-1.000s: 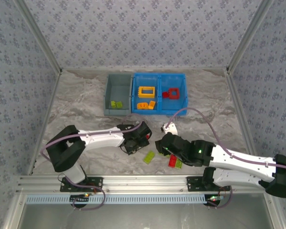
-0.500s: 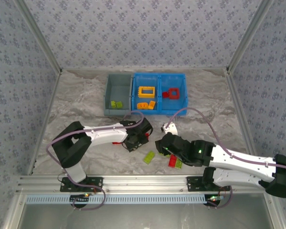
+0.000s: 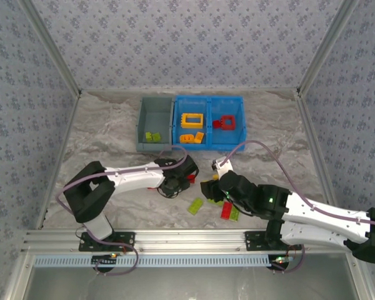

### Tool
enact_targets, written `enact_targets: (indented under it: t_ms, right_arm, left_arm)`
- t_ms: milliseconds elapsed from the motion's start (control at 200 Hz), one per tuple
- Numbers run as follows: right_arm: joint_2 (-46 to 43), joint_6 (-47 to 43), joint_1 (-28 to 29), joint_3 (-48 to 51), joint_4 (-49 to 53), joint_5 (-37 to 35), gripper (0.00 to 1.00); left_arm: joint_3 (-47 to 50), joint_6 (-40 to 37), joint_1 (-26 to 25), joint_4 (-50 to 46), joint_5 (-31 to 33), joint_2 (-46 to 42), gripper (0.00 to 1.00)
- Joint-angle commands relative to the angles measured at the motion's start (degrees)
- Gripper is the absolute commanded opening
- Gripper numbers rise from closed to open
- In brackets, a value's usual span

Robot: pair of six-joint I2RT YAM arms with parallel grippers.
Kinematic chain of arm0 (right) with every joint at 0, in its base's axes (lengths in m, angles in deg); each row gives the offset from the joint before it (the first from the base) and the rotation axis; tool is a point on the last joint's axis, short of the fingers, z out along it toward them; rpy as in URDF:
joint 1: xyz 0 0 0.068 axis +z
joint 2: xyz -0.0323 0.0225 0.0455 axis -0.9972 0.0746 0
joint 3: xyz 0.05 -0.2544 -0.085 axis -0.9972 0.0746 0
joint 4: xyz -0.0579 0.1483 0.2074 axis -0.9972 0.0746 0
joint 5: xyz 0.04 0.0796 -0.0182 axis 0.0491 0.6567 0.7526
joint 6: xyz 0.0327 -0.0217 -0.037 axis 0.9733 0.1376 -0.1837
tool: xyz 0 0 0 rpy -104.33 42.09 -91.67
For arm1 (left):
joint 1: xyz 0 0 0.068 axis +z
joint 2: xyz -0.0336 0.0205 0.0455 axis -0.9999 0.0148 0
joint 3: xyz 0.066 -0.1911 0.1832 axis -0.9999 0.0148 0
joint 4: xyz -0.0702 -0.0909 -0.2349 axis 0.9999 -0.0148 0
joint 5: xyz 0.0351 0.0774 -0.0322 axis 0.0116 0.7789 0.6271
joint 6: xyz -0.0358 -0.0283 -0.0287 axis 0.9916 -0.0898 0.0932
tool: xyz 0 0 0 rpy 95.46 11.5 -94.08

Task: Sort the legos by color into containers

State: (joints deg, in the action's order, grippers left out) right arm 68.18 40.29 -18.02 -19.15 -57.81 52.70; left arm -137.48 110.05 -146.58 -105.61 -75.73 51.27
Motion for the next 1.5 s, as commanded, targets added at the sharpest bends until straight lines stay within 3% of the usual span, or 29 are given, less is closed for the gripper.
enact_targets:
  t_ms: [0, 255, 410, 530, 605, 725, 844, 1044, 1294, 1494]
  right_arm:
    - [-0.5, -1.4, -0.5, -0.2, -0.9, 0.9, 0.52]
    - [-0.5, -2.3, -1.4, -1.6, -0.5, 1.0, 0.51]
    - [0.1, -3.3, -2.4, -3.3, -1.0, 1.7, 0.52]
    - [3.8, -4.6, -4.4, -5.7, -4.4, 5.1, 0.53]
    - [8.7, -5.6, -5.4, -8.3, -7.2, 7.7, 0.53]
    - [18.0, -6.7, -4.9, -14.7, -11.0, 7.0, 0.54]
    - [26.7, -6.7, -4.5, -21.3, -13.5, 3.9, 0.54]
    - [35.7, -5.9, -4.7, -29.4, -14.1, 1.5, 0.54]
    - [37.2, -4.7, -5.0, -29.9, -14.1, 1.9, 0.54]
    - [37.1, -4.5, -5.4, -29.7, -13.2, 1.3, 0.54]
  left_arm:
    - [0.3, -0.1, -1.3, -3.1, 2.5, -3.7, 0.38]
    - [-3.0, -2.6, -2.6, -9.6, 6.4, -9.8, 0.34]
    - [-8.2, -8.7, -0.9, -15.9, 11.1, -15.4, 0.34]
    - [-12.4, -20.1, 8.0, -16.8, 6.2, -18.0, 0.34]
    - [-14.7, -28.4, 14.9, -15.0, -0.4, -17.8, 0.34]
    - [-19.2, -39.2, 25.8, -12.7, -11.1, -13.3, 0.34]
    - [-22.7, -46.0, 32.9, -8.9, -18.8, -6.1, 0.32]
    - [-28.8, -48.2, 39.1, -4.2, -28.5, 5.6, 0.30]
    - [-33.0, -45.2, 39.8, -3.6, -29.3, 15.2, 0.30]
    - [-32.3, -43.3, 39.9, -3.2, -29.5, 17.3, 0.33]
